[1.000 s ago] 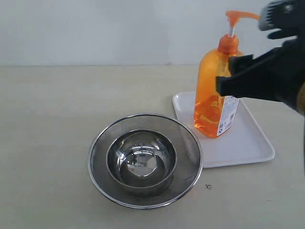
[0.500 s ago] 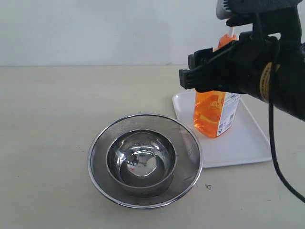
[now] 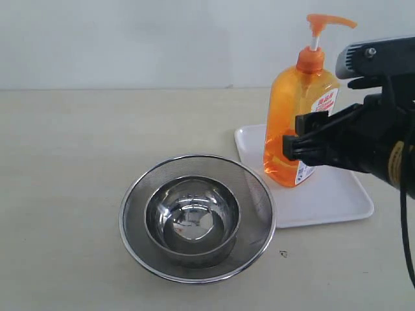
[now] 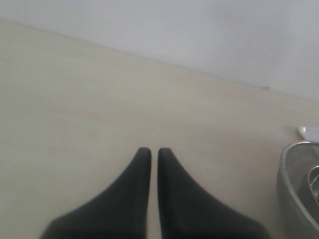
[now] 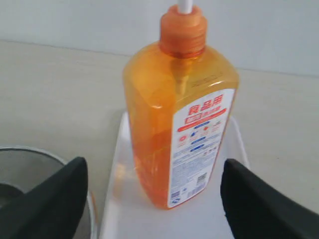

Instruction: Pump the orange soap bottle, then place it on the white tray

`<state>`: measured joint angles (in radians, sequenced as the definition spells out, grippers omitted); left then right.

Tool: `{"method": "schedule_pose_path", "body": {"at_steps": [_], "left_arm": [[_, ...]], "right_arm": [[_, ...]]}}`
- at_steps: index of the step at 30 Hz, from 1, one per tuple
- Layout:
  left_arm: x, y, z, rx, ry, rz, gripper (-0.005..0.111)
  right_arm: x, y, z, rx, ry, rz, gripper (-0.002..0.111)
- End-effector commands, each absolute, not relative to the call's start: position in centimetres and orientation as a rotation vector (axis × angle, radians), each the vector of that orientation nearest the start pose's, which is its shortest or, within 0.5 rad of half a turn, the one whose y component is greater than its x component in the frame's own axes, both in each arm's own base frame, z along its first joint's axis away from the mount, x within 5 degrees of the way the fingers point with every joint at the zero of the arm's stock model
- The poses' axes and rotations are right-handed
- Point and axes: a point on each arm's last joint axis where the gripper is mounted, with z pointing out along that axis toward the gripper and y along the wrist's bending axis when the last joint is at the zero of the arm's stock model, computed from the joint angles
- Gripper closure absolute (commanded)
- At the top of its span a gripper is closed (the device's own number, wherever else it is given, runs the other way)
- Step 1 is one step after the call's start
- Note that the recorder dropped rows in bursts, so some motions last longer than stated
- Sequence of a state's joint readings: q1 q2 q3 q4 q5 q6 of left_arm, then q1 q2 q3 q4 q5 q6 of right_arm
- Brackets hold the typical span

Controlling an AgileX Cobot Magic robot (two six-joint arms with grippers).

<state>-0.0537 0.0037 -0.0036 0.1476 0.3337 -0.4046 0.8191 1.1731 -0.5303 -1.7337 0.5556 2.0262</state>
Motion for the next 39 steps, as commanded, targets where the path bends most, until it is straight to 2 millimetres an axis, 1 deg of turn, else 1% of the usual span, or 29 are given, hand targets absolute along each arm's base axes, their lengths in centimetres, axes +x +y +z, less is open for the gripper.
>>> {"method": "schedule_pose_path", "body": {"at_steps": [1, 3, 6, 9, 12, 23, 24, 25, 26, 27, 29, 30, 31, 33, 36, 38, 39], "left_arm": [[5.4, 0.2, 18.4, -0.215, 1.792, -0.172, 0.102], [5.4, 0.2, 18.4, -0.215, 1.792, -0.172, 0.102], [5.4, 0.2, 18.4, -0.215, 1.792, -0.172, 0.102], [5.4, 0.2, 18.4, -0.215, 1.792, -0.172, 0.102], [5.4, 0.2, 18.4, -0.214, 1.792, -0.17, 0.102], [5.4, 0.2, 18.4, -0.214, 1.792, -0.17, 0.102], [5.4, 0.2, 18.4, -0.214, 1.792, -0.17, 0.102], [5.4, 0.2, 18.4, -0.214, 1.792, -0.17, 0.102], [5.4, 0.2, 18.4, -0.214, 1.792, -0.17, 0.102], [5.4, 0.2, 18.4, -0.214, 1.792, -0.17, 0.102], [5.4, 0.2, 18.4, -0.214, 1.792, -0.17, 0.102], [5.4, 0.2, 18.4, -0.214, 1.792, -0.17, 0.102], [5.4, 0.2, 18.4, -0.214, 1.792, -0.17, 0.102], [5.4, 0.2, 18.4, -0.214, 1.792, -0.17, 0.102], [5.4, 0.2, 18.4, -0.214, 1.792, -0.17, 0.102], [5.4, 0.2, 18.4, -0.214, 1.792, -0.17, 0.102], [5.4, 0.2, 18.4, -0.214, 1.792, -0.17, 0.102]], "right_arm": [[18.1, 13.1, 24.8, -0.271, 1.951, 0.168, 0.041], [18.0, 12.9, 24.9, -0.305, 1.938, 0.137, 0.041], [17.9, 12.9, 25.0, -0.307, 1.937, 0.141, 0.041], [18.1, 12.4, 25.3, -0.177, 1.921, 0.142, 0.041], [18.2, 12.1, 25.4, -0.109, 1.912, 0.149, 0.041], [18.2, 12.1, 25.5, -0.108, 1.905, 0.143, 0.041], [18.1, 12.3, 25.4, -0.142, 1.911, 0.139, 0.041], [18.2, 12.3, 25.5, -0.204, 1.901, 0.1, 0.041], [18.2, 12.2, 25.5, -0.195, 1.938, 0.07, 0.041], [18.3, 12.1, 25.8, -0.255, 1.958, -0.011, 0.041], [18.2, 12.0, 25.9, -0.341, 2.007, -0.098, 0.041], [18.2, 12.0, 25.9, -0.355, 2.051, -0.107, 0.041], [18.1, 12.3, 26.1, -0.403, 2.065, -0.106, 0.041], [17.8, 13.2, 26.1, -0.533, 2.09, -0.033, 0.041], [17.1, 15.1, 26.2, -0.748, 2.045, 0.155, 0.041], [16.6, 16.2, 26.3, -0.836, 1.997, 0.284, 0.041], [16.4, 16.4, 26.2, -0.87, 1.981, 0.306, 0.041]]}}
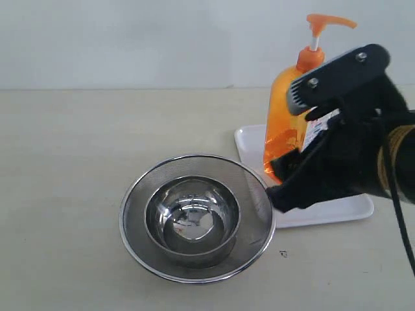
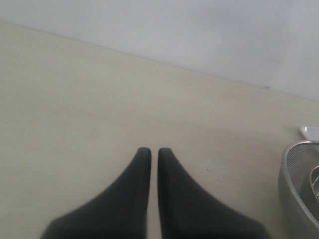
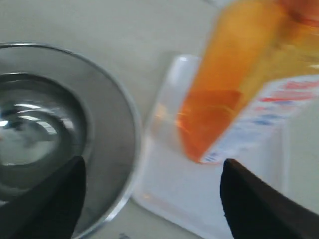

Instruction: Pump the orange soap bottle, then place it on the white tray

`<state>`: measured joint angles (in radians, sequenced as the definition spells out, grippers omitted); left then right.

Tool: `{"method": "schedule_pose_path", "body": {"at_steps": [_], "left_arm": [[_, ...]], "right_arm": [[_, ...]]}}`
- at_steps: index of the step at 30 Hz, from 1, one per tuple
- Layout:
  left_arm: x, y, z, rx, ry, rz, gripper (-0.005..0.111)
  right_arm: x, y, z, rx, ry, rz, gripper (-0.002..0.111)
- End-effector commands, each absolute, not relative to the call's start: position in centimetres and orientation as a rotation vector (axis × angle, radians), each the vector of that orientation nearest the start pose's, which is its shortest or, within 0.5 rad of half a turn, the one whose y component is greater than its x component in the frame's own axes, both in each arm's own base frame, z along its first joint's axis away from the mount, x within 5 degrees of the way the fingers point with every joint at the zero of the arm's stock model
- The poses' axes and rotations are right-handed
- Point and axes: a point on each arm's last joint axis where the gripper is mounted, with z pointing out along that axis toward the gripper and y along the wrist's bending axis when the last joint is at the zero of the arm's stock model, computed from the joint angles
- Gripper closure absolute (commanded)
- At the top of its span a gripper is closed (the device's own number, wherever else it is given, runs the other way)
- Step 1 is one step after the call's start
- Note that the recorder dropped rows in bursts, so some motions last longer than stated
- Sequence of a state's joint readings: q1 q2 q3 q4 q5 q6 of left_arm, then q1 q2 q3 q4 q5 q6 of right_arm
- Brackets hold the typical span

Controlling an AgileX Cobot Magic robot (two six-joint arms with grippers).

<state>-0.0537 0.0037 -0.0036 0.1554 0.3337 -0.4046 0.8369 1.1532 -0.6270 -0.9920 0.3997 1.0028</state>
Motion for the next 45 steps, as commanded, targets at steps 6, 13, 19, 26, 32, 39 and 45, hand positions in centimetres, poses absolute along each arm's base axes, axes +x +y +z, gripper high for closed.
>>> {"method": "schedule_pose_path", "body": {"at_steps": [6, 13, 19, 26, 32, 39, 45], "left_arm": [[5.4, 0.2, 18.4, -0.214, 1.792, -0.17, 0.102], [5.4, 0.2, 18.4, -0.214, 1.792, -0.17, 0.102], [5.4, 0.2, 18.4, -0.214, 1.792, -0.17, 0.102], [5.4, 0.2, 18.4, -0.214, 1.792, -0.17, 0.102], [5.4, 0.2, 18.4, -0.214, 1.792, -0.17, 0.102], [5.4, 0.2, 18.4, -0.214, 1.792, -0.17, 0.102], [5.4, 0.2, 18.4, -0.214, 1.792, -0.17, 0.102]], "right_arm": [[16.4, 16.0, 26.6, -0.855, 1.966, 0.31, 0.041], [16.3, 15.5, 26.7, -0.81, 1.571, 0.539, 0.041], [16.0, 11.8, 24.4, -0.489, 1.363, 0.335, 0.041], [18.6, 10.9, 23.9, -0.224, 1.374, 0.188, 0.041], [20.9, 12.3, 23.4, -0.181, 1.384, 0.144, 0.041], [24.0, 12.9, 22.0, -0.124, 1.436, 0.174, 0.041], [25.5, 11.1, 21.5, -0.103, 1.43, 0.221, 0.041]]}}
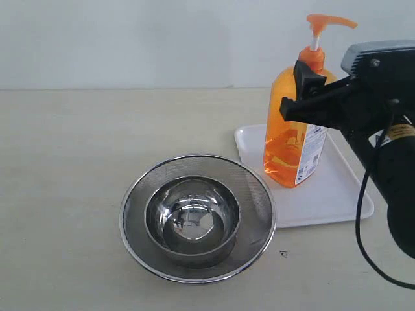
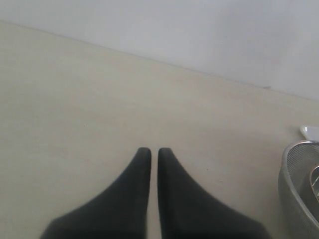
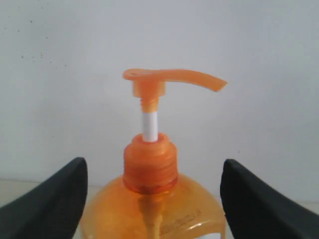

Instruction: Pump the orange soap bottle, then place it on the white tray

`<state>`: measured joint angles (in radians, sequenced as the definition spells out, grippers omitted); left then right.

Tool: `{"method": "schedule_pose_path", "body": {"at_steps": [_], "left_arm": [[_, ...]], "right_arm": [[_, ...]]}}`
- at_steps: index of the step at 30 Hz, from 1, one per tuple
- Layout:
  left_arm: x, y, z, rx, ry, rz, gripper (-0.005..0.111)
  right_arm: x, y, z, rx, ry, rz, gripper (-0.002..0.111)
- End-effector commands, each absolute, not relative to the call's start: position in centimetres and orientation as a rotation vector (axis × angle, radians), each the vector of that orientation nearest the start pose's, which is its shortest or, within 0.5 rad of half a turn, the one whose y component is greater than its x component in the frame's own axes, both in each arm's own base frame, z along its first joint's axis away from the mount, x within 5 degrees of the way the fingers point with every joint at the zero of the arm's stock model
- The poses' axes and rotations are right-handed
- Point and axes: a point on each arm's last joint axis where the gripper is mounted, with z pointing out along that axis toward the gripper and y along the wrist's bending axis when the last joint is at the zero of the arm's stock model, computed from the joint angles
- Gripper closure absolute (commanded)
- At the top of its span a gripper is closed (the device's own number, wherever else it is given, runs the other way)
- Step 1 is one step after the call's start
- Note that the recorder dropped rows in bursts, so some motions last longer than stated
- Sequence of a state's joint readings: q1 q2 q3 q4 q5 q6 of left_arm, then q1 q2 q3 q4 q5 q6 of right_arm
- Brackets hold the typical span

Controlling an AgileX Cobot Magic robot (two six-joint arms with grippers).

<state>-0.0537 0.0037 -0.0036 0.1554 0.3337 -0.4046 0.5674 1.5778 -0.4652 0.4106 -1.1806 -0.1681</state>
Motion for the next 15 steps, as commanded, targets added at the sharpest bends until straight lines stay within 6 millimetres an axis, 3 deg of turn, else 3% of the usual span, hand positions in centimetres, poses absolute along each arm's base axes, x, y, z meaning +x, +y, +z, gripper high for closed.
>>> {"method": "schedule_pose_path", "body": {"at_steps": [1, 9, 15], "left_arm": [[5.4, 0.2, 18.4, -0.214, 1.792, -0.17, 0.102], [5.4, 0.2, 18.5, -0.213, 1.79, -0.17, 0.102], [5.4, 0.2, 18.5, -0.213, 1.79, -0.17, 0.102]], "right_arm": [[25.5, 11.1, 21.5, -0.107, 1.431, 0.219, 0.041], [26.8, 12.1, 22.0, -0.155, 1.448, 0.224, 0.041], [28.1, 12.8, 21.2, -0.131, 1.468, 0.237, 0.041]]}}
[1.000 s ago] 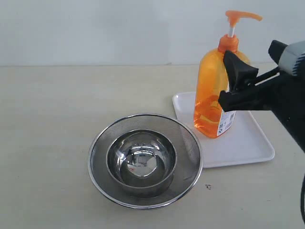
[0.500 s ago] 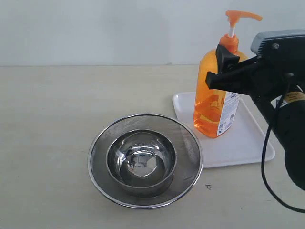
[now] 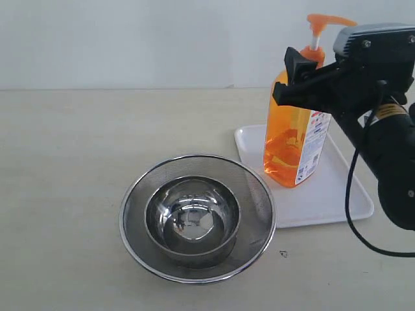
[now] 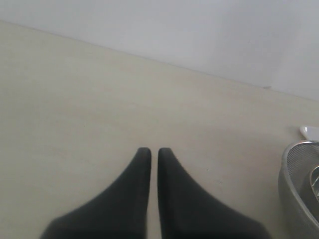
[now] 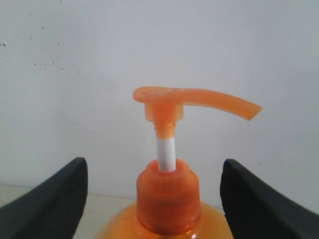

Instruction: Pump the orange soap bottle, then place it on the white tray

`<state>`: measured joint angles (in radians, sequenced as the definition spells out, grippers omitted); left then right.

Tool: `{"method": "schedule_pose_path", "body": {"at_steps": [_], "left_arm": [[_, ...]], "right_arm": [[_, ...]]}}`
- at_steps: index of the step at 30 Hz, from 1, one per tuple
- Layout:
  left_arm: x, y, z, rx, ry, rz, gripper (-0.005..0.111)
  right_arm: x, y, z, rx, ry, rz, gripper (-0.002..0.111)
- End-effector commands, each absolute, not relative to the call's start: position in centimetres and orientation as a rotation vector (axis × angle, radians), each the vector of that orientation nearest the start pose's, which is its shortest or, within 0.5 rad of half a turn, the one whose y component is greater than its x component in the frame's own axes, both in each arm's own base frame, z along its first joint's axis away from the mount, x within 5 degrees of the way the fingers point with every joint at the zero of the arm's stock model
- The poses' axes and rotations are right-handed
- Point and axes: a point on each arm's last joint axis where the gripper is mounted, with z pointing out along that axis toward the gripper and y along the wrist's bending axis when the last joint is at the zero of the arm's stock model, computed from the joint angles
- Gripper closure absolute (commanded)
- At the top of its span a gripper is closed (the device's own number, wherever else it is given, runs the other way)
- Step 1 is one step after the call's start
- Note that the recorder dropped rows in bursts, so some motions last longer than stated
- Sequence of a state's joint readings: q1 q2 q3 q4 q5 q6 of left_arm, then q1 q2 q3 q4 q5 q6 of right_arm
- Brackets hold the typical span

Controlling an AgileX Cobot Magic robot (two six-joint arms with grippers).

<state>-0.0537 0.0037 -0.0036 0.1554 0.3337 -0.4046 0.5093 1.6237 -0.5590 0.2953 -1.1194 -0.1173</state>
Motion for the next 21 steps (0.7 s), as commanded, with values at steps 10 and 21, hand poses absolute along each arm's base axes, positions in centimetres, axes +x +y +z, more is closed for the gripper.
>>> {"method": "schedule_pose_path", "body": {"at_steps": [10, 21], "left_arm": [[5.4, 0.2, 18.4, -0.214, 1.793, -0.17, 0.102], [5.4, 0.2, 18.4, -0.214, 1.793, -0.17, 0.102]], "right_arm": [[29.8, 13.4, 19.7, -0.116, 1.473, 0.201, 0.063], [29.8, 13.4, 19.7, -0.124, 1.474, 0.202, 0.108]]}}
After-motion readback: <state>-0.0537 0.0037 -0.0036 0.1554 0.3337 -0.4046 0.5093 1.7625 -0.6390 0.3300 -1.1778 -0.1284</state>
